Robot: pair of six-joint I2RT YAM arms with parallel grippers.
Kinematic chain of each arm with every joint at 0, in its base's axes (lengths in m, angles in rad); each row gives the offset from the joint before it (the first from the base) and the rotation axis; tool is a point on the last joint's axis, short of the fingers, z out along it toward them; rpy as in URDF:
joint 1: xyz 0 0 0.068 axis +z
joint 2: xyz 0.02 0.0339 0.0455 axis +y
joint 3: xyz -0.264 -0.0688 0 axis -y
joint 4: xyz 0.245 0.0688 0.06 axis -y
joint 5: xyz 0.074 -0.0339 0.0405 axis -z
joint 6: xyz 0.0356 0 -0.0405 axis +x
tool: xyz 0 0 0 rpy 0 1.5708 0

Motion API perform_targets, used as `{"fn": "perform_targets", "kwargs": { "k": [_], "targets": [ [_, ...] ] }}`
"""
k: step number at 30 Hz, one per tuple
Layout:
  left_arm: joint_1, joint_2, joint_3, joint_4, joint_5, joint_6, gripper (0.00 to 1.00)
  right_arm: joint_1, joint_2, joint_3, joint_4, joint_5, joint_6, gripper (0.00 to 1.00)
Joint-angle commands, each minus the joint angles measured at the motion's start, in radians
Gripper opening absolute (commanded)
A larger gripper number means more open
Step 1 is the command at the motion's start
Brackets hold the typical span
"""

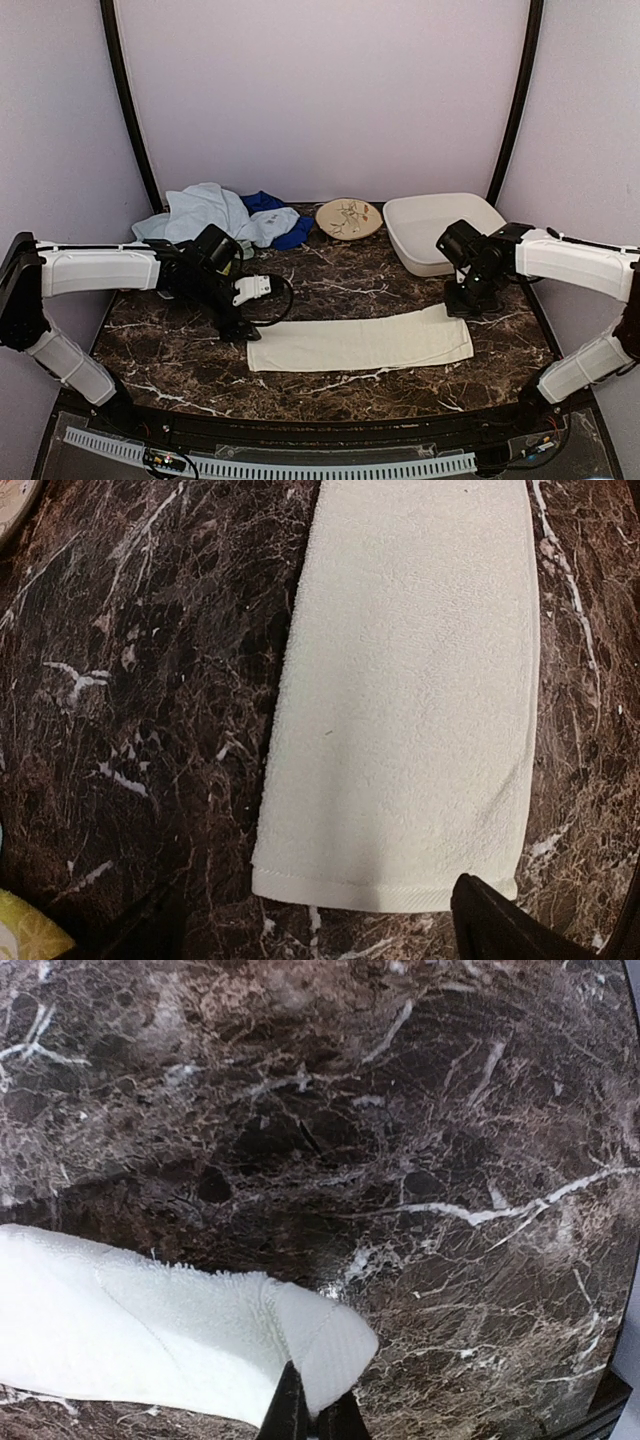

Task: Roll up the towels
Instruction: Pick up the towel from the center of the board.

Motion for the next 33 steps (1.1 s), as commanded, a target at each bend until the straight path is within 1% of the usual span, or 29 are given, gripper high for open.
{"fn": "perform_targets", "kwargs": {
  "k": [1, 4, 10, 12, 17, 20, 24, 33],
  "targets": [
    [0.060, -0.050, -0.019, -0.074, 0.047, -0.007, 0.95, 0.028, 0.007, 0.096, -0.084, 0.032, -0.031, 0.00],
    [0.113, -0.058, -0.061, -0.069, 0.040, 0.005, 0.95, 0.070, 0.028, 0.145, -0.066, -0.044, -0.025, 0.00],
    [0.262, -0.046, -0.082, -0.044, 0.093, 0.002, 0.93, 0.236, 0.136, 0.303, 0.003, -0.166, 0.032, 0.00],
    [0.284, -0.044, -0.095, -0.033, 0.080, 0.003, 0.92, 0.282, 0.204, 0.363, 0.025, -0.206, 0.044, 0.00],
    [0.344, -0.078, -0.133, -0.007, 0.128, -0.009, 0.92, 0.369, 0.385, 0.543, 0.050, -0.259, 0.031, 0.00],
    [0.382, -0.078, -0.138, -0.023, 0.149, -0.007, 0.92, 0.398, 0.480, 0.670, 0.053, -0.290, 0.016, 0.00],
    [0.408, -0.100, -0.162, -0.025, 0.157, 0.002, 0.92, 0.422, 0.581, 0.790, 0.058, -0.327, 0.003, 0.00],
    [0.438, -0.133, -0.194, -0.027, 0.156, 0.027, 0.92, 0.449, 0.735, 0.940, 0.082, -0.405, -0.004, 0.00]
  ]
}}
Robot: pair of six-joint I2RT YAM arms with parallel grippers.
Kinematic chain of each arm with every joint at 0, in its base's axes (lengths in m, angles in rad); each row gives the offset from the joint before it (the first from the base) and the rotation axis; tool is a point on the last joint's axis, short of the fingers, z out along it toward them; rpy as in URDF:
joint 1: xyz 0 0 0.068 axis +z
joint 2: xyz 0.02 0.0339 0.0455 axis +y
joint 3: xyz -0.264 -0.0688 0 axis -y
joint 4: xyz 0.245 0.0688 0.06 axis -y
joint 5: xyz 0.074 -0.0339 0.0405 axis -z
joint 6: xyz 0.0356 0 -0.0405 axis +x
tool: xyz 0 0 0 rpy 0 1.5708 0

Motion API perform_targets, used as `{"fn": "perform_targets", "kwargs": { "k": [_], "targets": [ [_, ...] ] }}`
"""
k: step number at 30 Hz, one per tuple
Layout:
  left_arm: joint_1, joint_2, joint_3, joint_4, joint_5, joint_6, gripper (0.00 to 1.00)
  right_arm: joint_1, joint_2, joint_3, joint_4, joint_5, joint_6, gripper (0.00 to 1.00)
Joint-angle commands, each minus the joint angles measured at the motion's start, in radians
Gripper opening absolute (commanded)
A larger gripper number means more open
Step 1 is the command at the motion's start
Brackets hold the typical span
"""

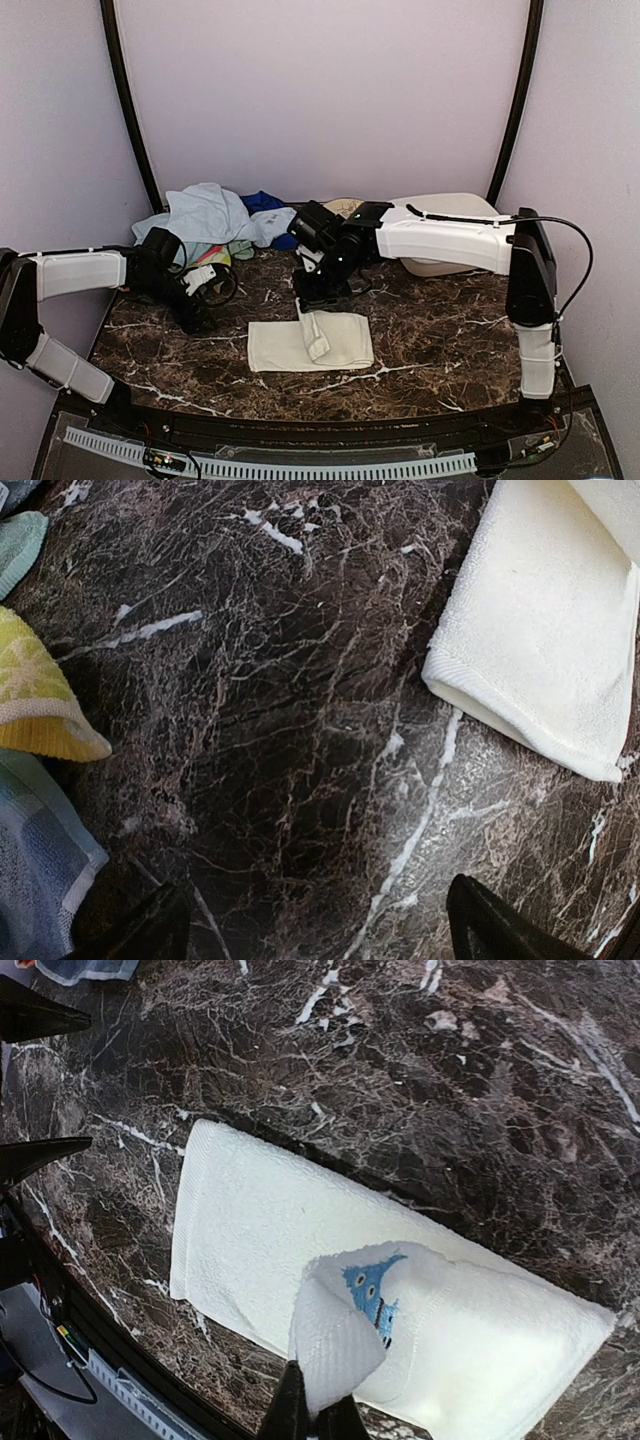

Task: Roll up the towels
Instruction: Pick up the towel from the center of the board.

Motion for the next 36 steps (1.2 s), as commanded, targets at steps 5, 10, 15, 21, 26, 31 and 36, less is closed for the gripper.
{"fn": "perform_targets", "kwargs": {
  "k": [5, 10, 15, 21, 26, 31, 36],
  "targets": [
    [0.018, -0.037, -0.031, -0.008, 0.012, 0.031, 0.91, 0.020, 0.091, 0.109, 0.033, -0.076, -0.008, 0.00],
    [0.018, -0.032, -0.034, -0.006, 0.009, 0.032, 0.91, 0.023, 0.122, 0.135, 0.064, -0.122, -0.005, 0.00],
    [0.018, -0.034, -0.037, -0.007, -0.001, 0.043, 0.91, 0.026, 0.164, 0.170, 0.074, -0.156, -0.004, 0.00],
    [0.017, -0.040, -0.041, -0.009, -0.010, 0.046, 0.91, 0.029, 0.187, 0.176, 0.111, -0.194, 0.007, 0.00],
    [0.017, -0.037, -0.043, -0.008, -0.017, 0.048, 0.91, 0.034, 0.223, 0.175, 0.162, -0.256, 0.013, 0.07],
    [0.017, -0.026, -0.031, -0.011, -0.018, 0.052, 0.91, 0.035, 0.242, 0.163, 0.236, -0.309, 0.036, 0.27],
    [0.018, -0.013, -0.006, -0.017, -0.014, 0.049, 0.91, 0.034, 0.245, 0.154, 0.293, -0.354, 0.056, 0.34]
  ]
}}
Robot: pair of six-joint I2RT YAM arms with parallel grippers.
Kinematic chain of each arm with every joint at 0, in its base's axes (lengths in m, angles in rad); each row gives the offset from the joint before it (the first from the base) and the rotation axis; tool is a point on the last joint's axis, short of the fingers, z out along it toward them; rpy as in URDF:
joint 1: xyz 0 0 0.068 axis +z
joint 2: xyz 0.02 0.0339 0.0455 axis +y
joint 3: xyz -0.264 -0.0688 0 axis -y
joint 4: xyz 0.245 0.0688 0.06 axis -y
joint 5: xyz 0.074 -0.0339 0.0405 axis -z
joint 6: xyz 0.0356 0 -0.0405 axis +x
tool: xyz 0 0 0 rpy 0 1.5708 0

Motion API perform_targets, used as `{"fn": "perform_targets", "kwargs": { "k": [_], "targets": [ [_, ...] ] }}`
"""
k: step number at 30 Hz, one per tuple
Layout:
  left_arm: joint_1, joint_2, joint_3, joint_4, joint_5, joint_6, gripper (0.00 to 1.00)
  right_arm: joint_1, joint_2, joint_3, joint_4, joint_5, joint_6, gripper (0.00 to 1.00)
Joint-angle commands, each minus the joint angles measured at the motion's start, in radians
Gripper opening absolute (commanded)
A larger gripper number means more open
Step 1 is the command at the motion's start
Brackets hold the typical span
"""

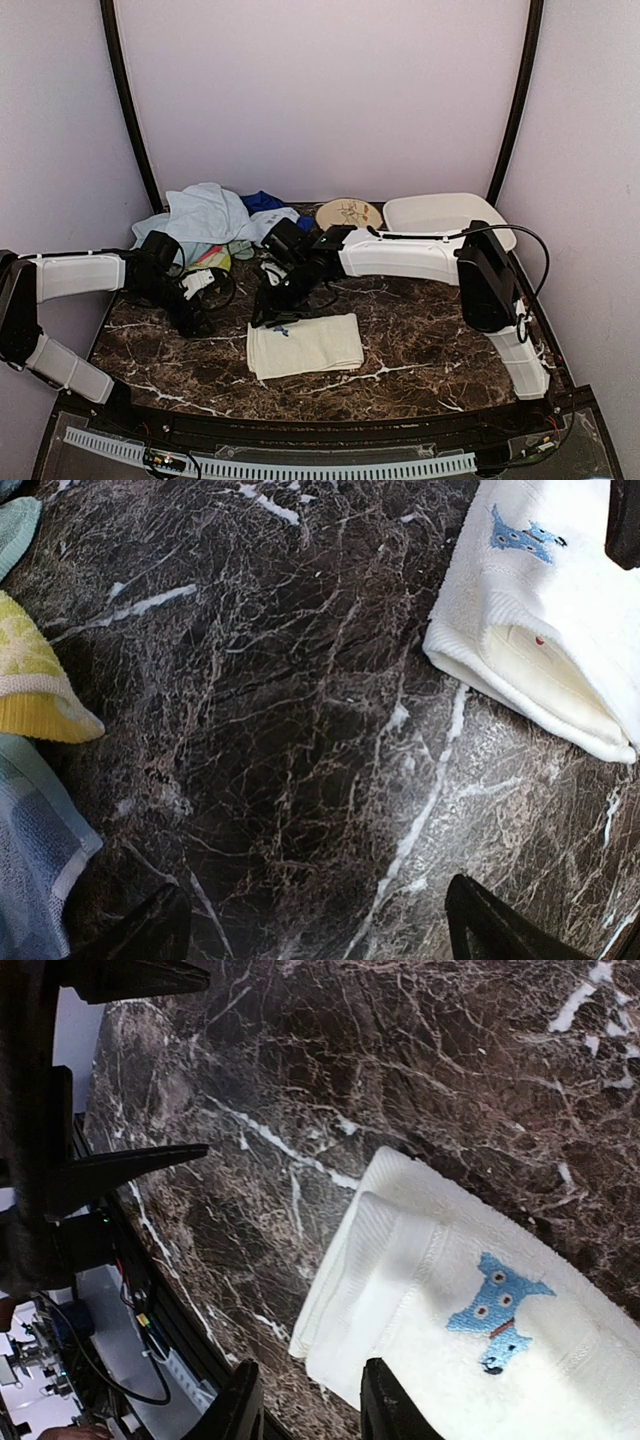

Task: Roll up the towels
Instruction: Pick up the towel from the center of the board, then rotate the towel at the center of the board.

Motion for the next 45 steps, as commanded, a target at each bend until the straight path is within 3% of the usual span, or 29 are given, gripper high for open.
{"fn": "perform_targets", "kwargs": {
  "k": [1, 5, 9, 15, 22, 35, 45],
  "targets": [
    [0.005, -0.001, 0.025, -0.018, 0.004, 0.009, 0.91, 0.006, 0.003, 0.005, 0.087, -0.057, 0.019, 0.35],
    [0.004, 0.005, 0.035, -0.019, 0.021, 0.002, 0.91, -0.021, -0.065, -0.052, 0.131, -0.073, 0.025, 0.34],
    [-0.032, 0.009, 0.100, -0.047, 0.072, -0.039, 0.90, -0.079, -0.203, -0.265, 0.197, -0.072, 0.015, 0.26],
    [-0.257, 0.058, 0.191, -0.022, 0.055, -0.097, 0.89, -0.199, -0.385, -0.581, 0.272, -0.049, -0.025, 0.11],
    [-0.422, 0.234, 0.267, 0.035, -0.003, -0.128, 0.83, -0.240, -0.369, -0.704, 0.288, -0.011, -0.079, 0.04],
    [-0.405, 0.315, 0.133, 0.189, -0.338, -0.081, 0.79, -0.251, -0.369, -0.929, 0.400, 0.046, -0.020, 0.00],
    [-0.405, 0.430, 0.307, 0.282, -0.456, 0.004, 0.83, -0.189, -0.496, -1.046, 0.440, 0.104, 0.070, 0.00]
  ]
}}
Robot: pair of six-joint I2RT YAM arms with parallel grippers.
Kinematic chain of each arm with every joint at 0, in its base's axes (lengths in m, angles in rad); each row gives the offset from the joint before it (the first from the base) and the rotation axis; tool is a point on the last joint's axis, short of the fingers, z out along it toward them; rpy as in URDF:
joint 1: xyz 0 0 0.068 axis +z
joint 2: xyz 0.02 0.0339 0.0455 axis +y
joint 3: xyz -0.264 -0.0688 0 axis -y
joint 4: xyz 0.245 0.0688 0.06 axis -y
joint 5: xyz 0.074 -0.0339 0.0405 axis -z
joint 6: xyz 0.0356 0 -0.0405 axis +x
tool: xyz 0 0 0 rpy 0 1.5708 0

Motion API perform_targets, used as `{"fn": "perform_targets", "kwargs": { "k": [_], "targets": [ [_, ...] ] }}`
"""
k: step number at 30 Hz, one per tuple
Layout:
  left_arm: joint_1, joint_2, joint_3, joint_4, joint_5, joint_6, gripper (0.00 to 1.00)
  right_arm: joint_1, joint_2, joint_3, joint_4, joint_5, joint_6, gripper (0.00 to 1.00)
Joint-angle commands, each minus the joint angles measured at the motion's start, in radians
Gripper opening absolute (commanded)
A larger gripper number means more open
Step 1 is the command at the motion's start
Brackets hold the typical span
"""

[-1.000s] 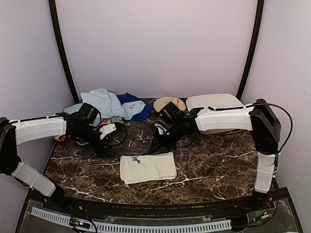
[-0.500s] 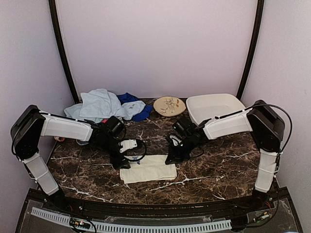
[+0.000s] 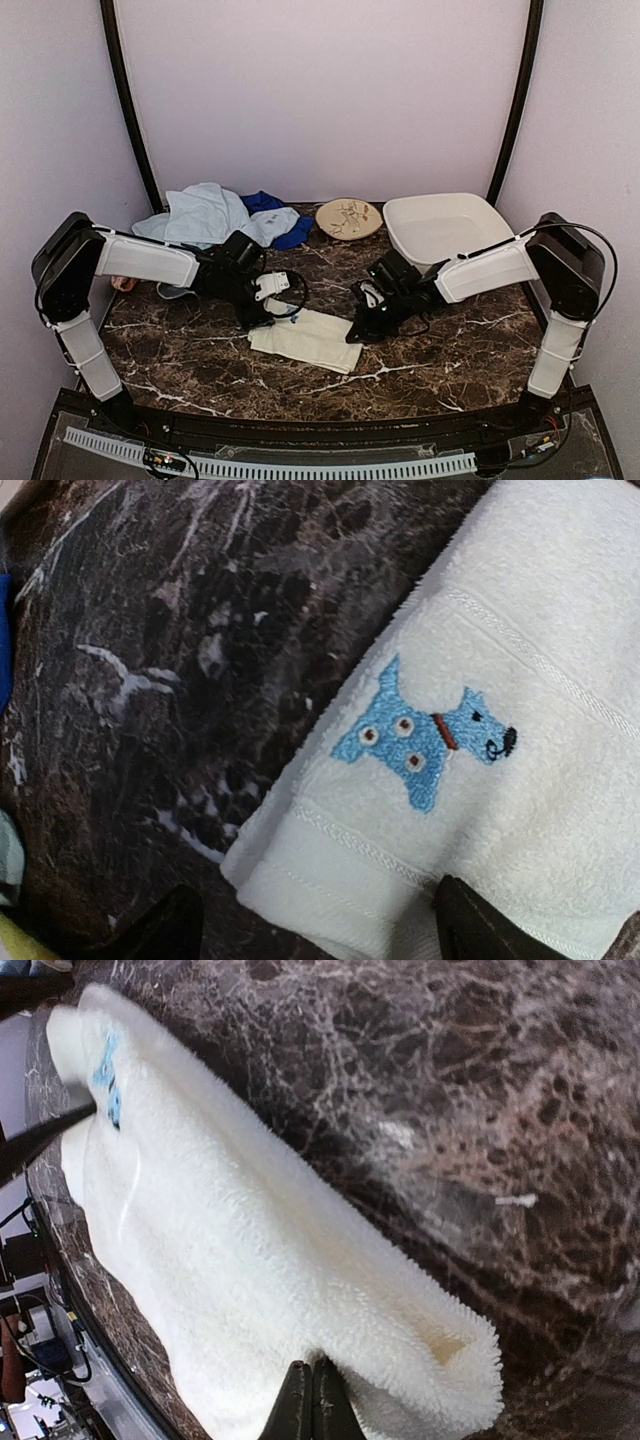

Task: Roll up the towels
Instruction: Rotate the towel at the center of the board.

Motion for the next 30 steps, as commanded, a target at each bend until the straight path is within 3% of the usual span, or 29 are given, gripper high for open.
{"fn": "perform_targets", "kwargs": {
  "k": [1, 7, 14, 22, 27, 30],
  "targets": [
    [0.014, 0.087, 0.088, 0.063, -0.184, 0.088, 0.83, 0.059, -0.048, -0.060, -0.083, 0.088, 0.056, 0.00],
    [0.013, 0.158, 0.255, 0.058, -0.213, 0.104, 0.86, 0.121, -0.078, -0.001, -0.150, 0.072, 0.038, 0.00],
    [0.039, -0.035, 0.229, -0.053, -0.031, 0.086, 0.96, 0.042, -0.050, 0.238, -0.276, -0.022, -0.139, 0.00],
    [0.209, -0.236, 0.166, -0.245, 0.207, -0.027, 0.97, 0.010, 0.321, 0.713, -0.431, -0.182, -0.377, 0.00],
    [0.242, -0.335, 0.048, -0.273, 0.241, -0.017, 0.97, 0.010, 0.528, 0.948, -0.489, -0.239, -0.444, 0.00],
    [0.244, -0.361, 0.010, -0.289, 0.250, -0.017, 0.96, 0.012, 0.596, 1.002, -0.472, -0.256, -0.449, 0.00]
  ]
}}
